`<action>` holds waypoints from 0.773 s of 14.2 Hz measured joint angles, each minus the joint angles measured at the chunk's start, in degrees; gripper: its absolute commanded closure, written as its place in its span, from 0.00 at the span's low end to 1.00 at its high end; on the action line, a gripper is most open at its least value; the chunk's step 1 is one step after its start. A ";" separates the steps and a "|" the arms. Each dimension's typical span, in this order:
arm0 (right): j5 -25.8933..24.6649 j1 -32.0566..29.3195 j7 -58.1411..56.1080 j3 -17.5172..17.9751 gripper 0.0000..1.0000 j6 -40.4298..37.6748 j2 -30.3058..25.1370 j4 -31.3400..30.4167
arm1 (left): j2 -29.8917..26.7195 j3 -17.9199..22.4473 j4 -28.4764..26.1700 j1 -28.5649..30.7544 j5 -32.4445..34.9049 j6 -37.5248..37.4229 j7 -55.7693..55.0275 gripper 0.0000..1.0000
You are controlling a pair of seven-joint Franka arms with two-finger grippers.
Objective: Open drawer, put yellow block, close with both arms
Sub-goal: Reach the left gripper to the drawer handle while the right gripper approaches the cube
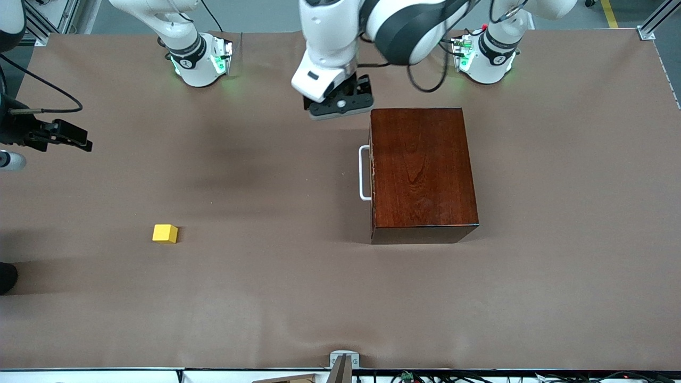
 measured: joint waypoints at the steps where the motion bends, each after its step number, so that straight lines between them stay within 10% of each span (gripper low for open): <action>1: 0.00 -0.08 -0.32 0.00 0.00 0.55 0.00 -0.42 | 1.63 0.36 0.06 -0.71 0.39 1.01 0.00 0.00; 11: 0.00 -0.77 -5.83 0.04 0.00 21.22 0.32 -15.50 | 13.97 1.12 0.16 -2.41 9.99 9.19 12.66 0.00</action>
